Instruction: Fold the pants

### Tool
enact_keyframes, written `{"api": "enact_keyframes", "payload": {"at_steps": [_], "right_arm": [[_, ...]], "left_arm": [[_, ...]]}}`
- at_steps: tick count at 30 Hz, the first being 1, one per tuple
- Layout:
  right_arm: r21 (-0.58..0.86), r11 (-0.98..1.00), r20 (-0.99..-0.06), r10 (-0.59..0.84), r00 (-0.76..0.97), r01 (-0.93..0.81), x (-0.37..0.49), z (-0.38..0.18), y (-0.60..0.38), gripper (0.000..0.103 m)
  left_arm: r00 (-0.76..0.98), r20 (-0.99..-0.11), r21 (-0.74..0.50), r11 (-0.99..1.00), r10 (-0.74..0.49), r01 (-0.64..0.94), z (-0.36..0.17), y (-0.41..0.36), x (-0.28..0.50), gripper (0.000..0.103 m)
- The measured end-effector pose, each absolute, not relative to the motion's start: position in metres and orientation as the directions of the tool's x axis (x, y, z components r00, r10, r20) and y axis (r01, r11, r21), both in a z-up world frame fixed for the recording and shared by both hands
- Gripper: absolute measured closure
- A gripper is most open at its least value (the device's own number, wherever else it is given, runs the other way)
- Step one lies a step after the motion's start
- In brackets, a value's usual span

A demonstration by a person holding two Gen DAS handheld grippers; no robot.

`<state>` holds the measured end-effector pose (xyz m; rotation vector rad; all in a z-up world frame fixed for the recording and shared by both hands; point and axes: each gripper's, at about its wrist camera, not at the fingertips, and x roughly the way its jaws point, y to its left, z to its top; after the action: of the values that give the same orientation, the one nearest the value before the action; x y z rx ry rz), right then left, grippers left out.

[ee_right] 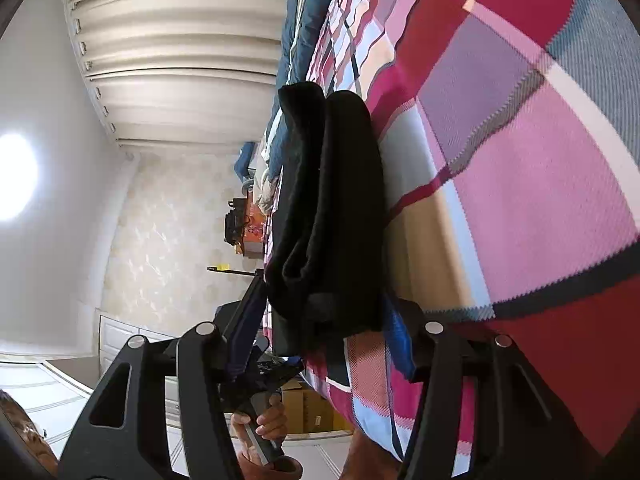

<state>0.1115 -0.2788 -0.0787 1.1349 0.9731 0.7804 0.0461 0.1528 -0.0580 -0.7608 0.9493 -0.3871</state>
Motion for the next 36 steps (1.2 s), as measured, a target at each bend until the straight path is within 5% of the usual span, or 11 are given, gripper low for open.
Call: {"api": "enact_keyframes", "payload": {"at_steps": [18, 30, 36], "right_arm": [[0.968, 0.25, -0.216, 0.876, 0.43, -0.023, 0.075, -0.079, -0.299, 0.041], [0.71, 0.691, -0.568, 0.675, 0.47, -0.134, 0.049, -0.045, -0.246, 0.019], [0.585, 0.797, -0.641, 0.567, 0.517, -0.15, 0.04, -0.039, -0.222, 0.016]], "left_arm": [[0.587, -0.703, -0.536, 0.842, -0.402, -0.066, -0.047, 0.12, 0.027, 0.015], [0.64, -0.732, -0.369, 0.926, -0.233, -0.084, -0.032, 0.092, 0.006, 0.015], [0.662, -0.734, -0.278, 0.957, -0.152, -0.089, -0.026, 0.081, -0.005, 0.015]]}}
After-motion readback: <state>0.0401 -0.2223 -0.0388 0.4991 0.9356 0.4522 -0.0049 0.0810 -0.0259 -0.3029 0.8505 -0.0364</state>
